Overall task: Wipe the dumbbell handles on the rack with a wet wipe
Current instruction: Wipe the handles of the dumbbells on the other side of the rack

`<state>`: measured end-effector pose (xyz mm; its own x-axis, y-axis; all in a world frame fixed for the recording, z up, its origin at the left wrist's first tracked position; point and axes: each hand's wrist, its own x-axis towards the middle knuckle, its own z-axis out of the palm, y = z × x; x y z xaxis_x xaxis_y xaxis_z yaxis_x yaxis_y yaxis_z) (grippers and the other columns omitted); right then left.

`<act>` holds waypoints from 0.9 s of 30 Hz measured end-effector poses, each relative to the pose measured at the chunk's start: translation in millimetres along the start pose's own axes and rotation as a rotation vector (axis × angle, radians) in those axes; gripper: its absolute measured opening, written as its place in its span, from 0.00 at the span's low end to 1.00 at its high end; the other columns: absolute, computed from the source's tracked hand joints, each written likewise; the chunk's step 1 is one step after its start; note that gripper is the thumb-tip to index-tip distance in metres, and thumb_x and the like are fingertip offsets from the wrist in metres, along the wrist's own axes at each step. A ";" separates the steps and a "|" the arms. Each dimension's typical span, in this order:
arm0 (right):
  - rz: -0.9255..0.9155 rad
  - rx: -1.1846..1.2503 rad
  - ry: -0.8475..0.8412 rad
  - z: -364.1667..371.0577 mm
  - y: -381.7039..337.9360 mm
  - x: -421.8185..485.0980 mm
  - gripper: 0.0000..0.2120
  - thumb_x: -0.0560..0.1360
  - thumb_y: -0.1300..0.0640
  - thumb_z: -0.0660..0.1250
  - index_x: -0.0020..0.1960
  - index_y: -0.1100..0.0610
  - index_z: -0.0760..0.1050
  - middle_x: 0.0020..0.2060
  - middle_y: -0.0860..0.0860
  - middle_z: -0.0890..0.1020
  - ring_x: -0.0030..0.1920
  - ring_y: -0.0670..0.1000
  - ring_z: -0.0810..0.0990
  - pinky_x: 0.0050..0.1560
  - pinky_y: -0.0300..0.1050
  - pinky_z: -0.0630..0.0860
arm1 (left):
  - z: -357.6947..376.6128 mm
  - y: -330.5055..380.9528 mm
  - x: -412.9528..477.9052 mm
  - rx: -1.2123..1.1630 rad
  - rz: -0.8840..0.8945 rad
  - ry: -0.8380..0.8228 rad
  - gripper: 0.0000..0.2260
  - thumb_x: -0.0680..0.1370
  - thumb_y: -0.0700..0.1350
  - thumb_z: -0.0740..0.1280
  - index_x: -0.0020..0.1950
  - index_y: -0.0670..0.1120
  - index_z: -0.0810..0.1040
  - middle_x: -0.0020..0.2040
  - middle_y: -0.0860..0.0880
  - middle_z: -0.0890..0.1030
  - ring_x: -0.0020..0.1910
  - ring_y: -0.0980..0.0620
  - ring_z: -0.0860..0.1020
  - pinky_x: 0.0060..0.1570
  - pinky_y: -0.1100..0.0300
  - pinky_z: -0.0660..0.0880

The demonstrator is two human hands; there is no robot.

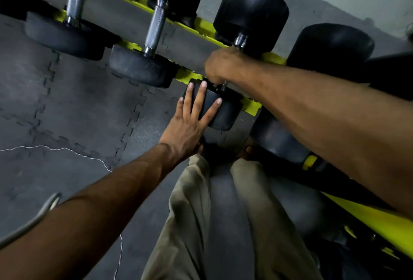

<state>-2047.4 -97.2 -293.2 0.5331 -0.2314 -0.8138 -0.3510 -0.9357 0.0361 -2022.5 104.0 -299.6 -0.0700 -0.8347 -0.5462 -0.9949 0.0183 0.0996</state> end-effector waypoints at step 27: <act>0.820 1.527 0.870 78.4 4.8 8.3 0.11 0.80 0.55 0.63 0.54 0.61 0.80 0.53 0.60 0.83 0.54 0.60 0.80 0.52 0.51 0.71 | 7.5 -5.9 1.9 -0.047 0.047 0.033 0.58 0.74 0.63 0.70 0.83 0.48 0.28 0.81 0.30 0.32 0.80 0.25 0.36 0.76 0.29 0.58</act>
<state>-2105.0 -82.8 -345.2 -0.0764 -0.9211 -0.3817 -0.6877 0.3259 -0.6487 -2017.3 106.4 -307.5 -0.1137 -0.8512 -0.5125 -0.9859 0.0331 0.1637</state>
